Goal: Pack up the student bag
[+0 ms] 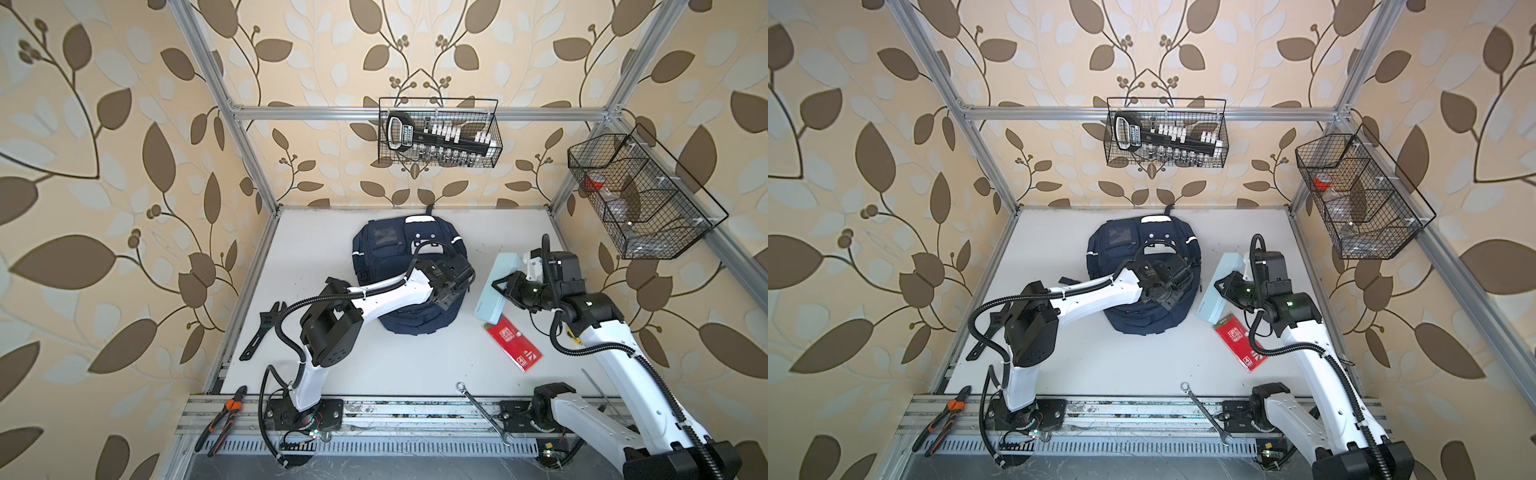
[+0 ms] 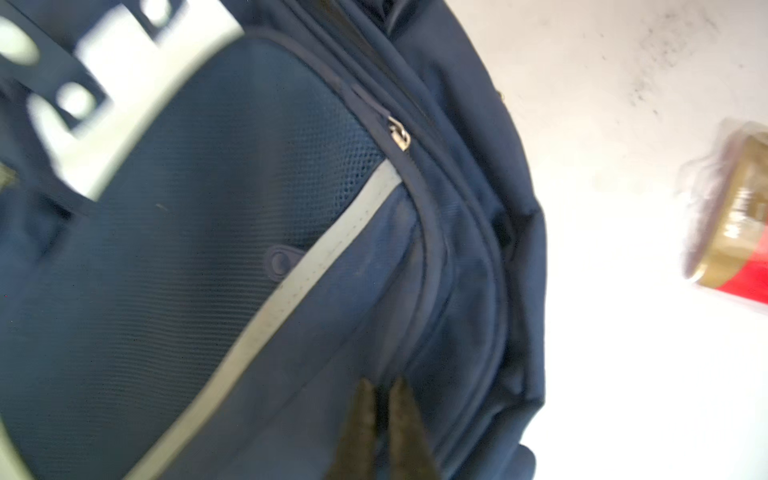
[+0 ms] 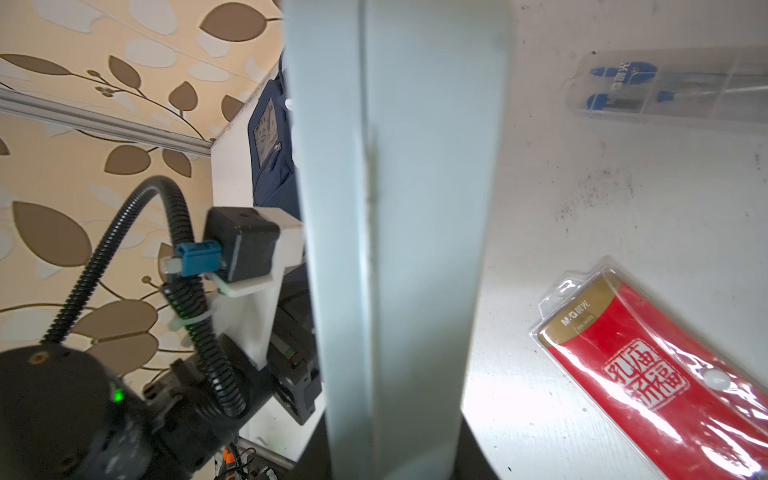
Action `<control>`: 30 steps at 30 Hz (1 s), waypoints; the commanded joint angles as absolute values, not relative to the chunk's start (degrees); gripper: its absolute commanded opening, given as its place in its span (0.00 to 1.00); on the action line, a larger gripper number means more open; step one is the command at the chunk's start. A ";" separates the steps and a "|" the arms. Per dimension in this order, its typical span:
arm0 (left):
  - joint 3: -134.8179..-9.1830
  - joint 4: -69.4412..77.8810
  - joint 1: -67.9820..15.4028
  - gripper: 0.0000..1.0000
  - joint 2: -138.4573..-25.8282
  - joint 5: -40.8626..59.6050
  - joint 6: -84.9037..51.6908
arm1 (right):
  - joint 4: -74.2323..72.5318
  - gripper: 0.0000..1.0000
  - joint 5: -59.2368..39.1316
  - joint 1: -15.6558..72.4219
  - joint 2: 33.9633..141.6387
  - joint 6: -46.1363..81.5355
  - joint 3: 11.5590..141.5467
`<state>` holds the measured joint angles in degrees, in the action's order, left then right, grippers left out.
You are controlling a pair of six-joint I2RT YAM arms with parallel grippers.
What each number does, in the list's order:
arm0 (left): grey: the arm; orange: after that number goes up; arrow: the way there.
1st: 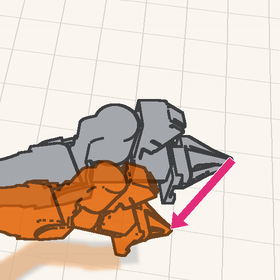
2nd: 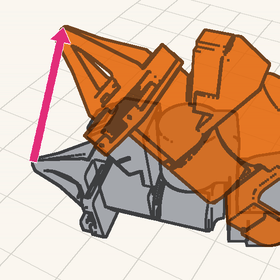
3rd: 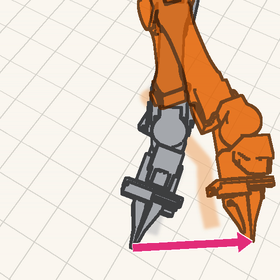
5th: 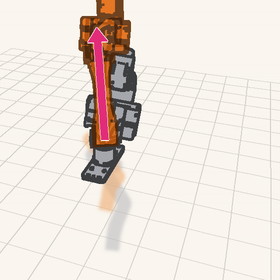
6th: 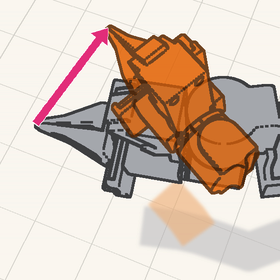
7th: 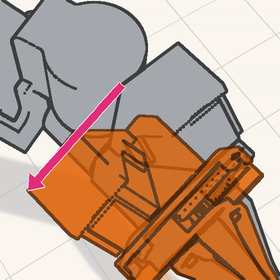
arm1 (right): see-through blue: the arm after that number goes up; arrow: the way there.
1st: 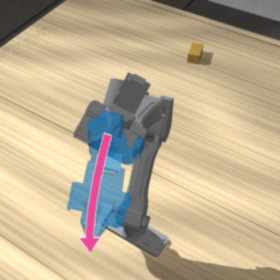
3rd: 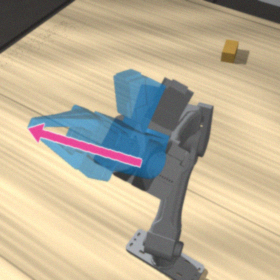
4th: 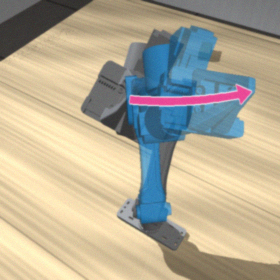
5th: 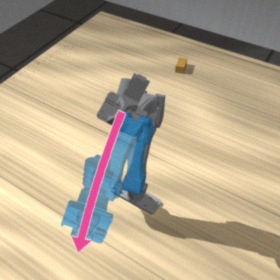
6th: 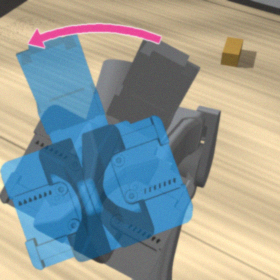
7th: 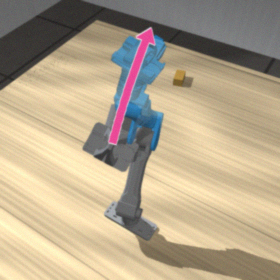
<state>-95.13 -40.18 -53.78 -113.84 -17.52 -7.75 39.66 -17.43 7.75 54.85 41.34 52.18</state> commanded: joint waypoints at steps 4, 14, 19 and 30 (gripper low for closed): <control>-100.52 -42.50 -52.19 0.00 -103.34 -23.03 -10.06 | 37.08 0.14 -20.70 7.89 54.29 42.37 50.36; -102.94 -42.19 -49.66 0.00 -95.97 -9.29 -13.91 | 17.23 0.16 -26.35 15.17 59.53 52.36 45.09; -103.84 -42.40 -49.66 0.00 -94.00 -6.03 -14.49 | 8.61 0.16 -26.69 18.18 68.03 56.49 49.99; -102.93 -39.37 -49.05 0.00 -89.53 -1.00 -17.04 | -5.90 0.18 -23.25 25.18 82.48 65.55 52.03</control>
<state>-99.68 -46.13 -48.71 -95.61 -5.21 -14.92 4.21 -23.16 23.51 79.72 61.06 51.11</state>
